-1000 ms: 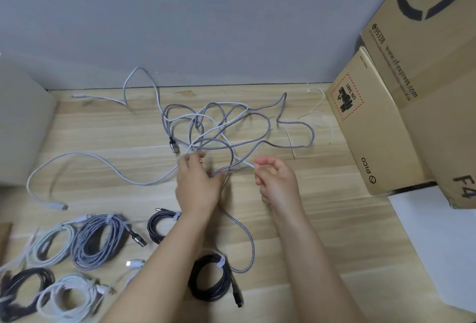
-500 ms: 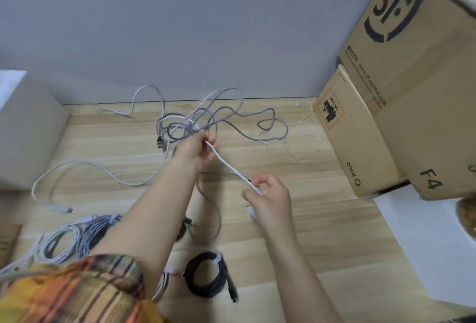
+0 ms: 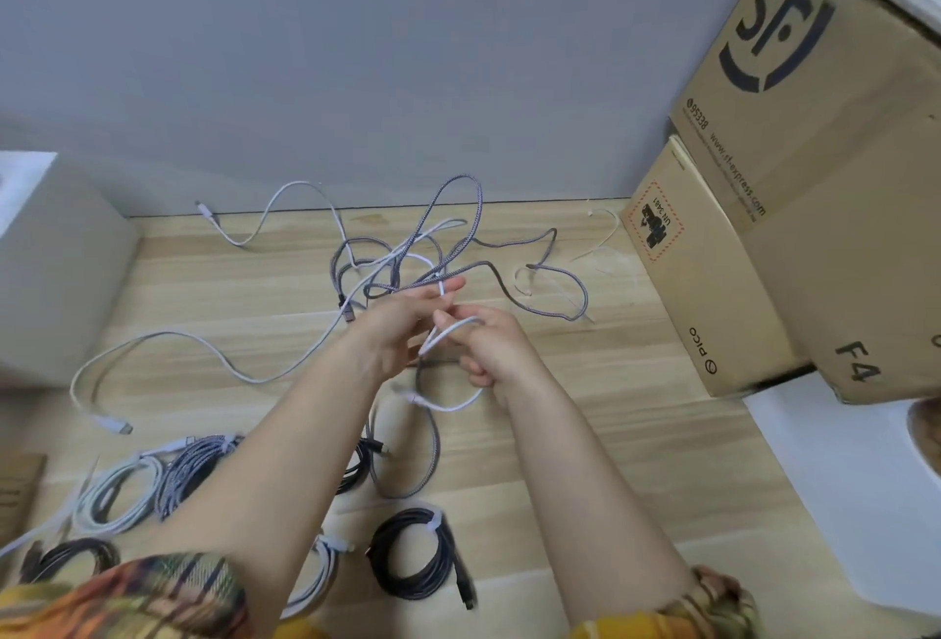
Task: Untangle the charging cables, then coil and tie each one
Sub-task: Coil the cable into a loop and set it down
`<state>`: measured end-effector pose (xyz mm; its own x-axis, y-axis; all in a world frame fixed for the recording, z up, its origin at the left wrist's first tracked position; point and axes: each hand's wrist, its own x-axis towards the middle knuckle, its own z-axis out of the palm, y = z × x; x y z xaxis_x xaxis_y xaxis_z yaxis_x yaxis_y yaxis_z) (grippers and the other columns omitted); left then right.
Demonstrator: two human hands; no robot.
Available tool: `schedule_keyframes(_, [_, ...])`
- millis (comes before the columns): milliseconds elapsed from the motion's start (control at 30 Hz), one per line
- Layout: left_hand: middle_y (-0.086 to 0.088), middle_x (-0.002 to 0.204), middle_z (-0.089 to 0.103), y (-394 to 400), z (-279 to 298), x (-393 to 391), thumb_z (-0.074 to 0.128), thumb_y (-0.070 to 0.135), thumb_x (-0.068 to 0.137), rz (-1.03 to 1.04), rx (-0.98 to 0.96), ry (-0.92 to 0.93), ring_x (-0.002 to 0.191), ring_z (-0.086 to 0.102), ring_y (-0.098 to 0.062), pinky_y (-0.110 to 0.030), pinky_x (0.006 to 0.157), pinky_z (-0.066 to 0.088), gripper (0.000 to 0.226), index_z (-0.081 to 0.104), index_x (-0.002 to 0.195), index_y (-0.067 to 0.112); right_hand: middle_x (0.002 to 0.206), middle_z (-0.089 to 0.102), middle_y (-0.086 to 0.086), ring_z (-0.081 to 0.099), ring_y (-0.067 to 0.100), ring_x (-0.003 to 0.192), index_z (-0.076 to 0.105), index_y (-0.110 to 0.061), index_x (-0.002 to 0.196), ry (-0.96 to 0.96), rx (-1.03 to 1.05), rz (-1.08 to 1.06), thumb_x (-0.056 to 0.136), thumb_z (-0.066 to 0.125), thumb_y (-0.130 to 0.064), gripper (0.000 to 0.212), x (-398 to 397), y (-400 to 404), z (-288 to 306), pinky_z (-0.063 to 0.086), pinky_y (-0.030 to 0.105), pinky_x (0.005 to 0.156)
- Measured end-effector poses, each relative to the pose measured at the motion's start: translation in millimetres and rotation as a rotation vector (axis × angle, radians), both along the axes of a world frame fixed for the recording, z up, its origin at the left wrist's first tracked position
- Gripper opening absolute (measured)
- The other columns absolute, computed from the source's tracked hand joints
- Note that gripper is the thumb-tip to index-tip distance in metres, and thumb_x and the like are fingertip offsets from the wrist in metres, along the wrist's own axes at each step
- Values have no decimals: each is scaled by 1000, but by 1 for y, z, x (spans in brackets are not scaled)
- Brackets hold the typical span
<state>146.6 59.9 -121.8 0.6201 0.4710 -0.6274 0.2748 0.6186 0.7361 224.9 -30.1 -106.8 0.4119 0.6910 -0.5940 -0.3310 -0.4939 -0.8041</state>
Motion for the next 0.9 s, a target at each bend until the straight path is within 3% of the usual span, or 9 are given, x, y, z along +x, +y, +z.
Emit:
schedule_keyframes(100, [6, 68, 63, 1, -4, 2, 52, 8, 93, 5, -60, -29, 57, 55, -6, -18, 56, 43, 25, 64, 112, 19, 75, 50, 11, 24, 0, 29, 56, -18, 75, 3, 37, 27, 90, 57, -11, 17, -1, 0, -4, 15, 13, 31])
schedule_keyframes(233, [6, 78, 54, 13, -5, 9, 57, 19, 90, 154, -155, 24, 71, 53, -6, -23, 59, 45, 10, 60, 82, 23, 48, 44, -1, 31, 1, 29, 55, -10, 78, -69, 71, 39, 88, 49, -1, 15, -3, -2, 8, 19, 14, 33])
schedule_keyframes(333, [6, 74, 50, 26, -15, 14, 50, 23, 94, 266, -223, -20, 68, 52, -9, -26, 62, 44, 22, 54, 73, 20, 51, 45, 2, 35, 12, 46, 59, -9, 70, -288, 140, 119, 67, 56, -16, 8, -9, -4, 30, 28, 23, 48])
schedule_keyframes(467, [3, 68, 48, 32, -33, 13, 33, 21, 94, 342, -205, 17, 56, 53, -7, -16, 48, 45, 25, 47, 74, 19, 59, 40, 17, 33, 19, 55, 53, -22, 56, -170, 559, 127, 60, 48, -6, 18, -17, -17, 76, 25, 20, 47])
schedule_keyframes(533, [2, 82, 55, 35, -42, 12, 36, 26, 96, 324, -139, 44, 65, 58, -9, -20, 59, 47, 22, 54, 85, 20, 58, 44, 21, 39, 23, 60, 55, -24, 55, -164, 651, 74, 61, 49, -3, 23, -14, -17, 89, 31, 24, 52])
schedule_keyframes(600, [3, 94, 61, 31, -35, 13, 38, 26, 96, 255, -123, 35, 81, 59, -11, -26, 72, 45, 23, 61, 96, 22, 59, 53, 9, 48, 22, 64, 54, -24, 56, -251, 548, -33, 59, 52, -8, 17, -7, -4, 73, 40, 28, 59])
schedule_keyframes(700, [5, 81, 62, 16, -23, 16, 38, 18, 96, 159, -110, -22, 72, 58, -7, -22, 63, 46, 26, 64, 92, 20, 85, 66, 8, 61, 25, 62, 54, -28, 55, -444, 229, -107, 59, 66, -25, 13, 1, 14, 34, 53, 34, 63])
schedule_keyframes(800, [-4, 89, 61, 4, -15, 15, 36, 20, 98, 131, -171, -99, 75, 61, -16, -23, 60, 52, 26, 60, 103, 13, 91, 60, 0, 61, 20, 77, 52, -31, 68, -414, 149, -42, 70, 78, -27, 27, 0, 18, 5, 52, 34, 74])
schedule_keyframes(900, [-3, 63, 64, -4, -10, 17, 33, 29, 101, 152, -280, -165, 55, 63, -15, -20, 51, 52, 35, 57, 82, 13, 86, 58, 2, 59, 15, 74, 51, -29, 80, -305, 145, -25, 80, 73, -25, 23, -4, 19, -3, 50, 29, 69])
